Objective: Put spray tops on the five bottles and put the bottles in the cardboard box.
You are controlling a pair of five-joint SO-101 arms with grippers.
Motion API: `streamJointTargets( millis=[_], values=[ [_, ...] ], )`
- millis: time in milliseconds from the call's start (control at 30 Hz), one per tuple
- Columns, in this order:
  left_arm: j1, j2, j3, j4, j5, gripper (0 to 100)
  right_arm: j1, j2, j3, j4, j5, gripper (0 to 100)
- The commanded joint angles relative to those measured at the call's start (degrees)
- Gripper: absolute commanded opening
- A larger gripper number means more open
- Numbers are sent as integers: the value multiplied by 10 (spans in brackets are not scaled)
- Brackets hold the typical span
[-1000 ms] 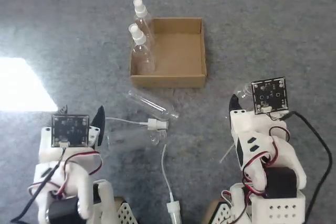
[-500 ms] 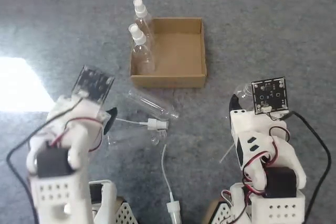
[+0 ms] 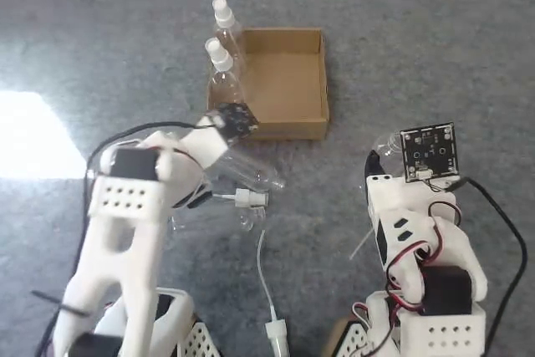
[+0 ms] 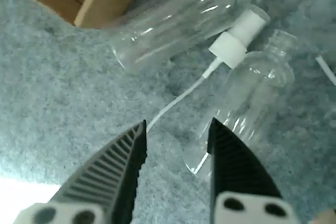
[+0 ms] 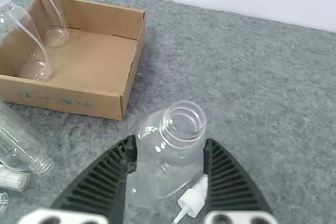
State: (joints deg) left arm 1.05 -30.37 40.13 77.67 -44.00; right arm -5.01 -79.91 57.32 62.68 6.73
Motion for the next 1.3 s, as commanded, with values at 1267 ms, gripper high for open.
streamJointTargets(
  millis=[1267],
  values=[
    [140,408,-175,-88,-80,217,72,-16,-9,-16,-1,73]
  ],
)
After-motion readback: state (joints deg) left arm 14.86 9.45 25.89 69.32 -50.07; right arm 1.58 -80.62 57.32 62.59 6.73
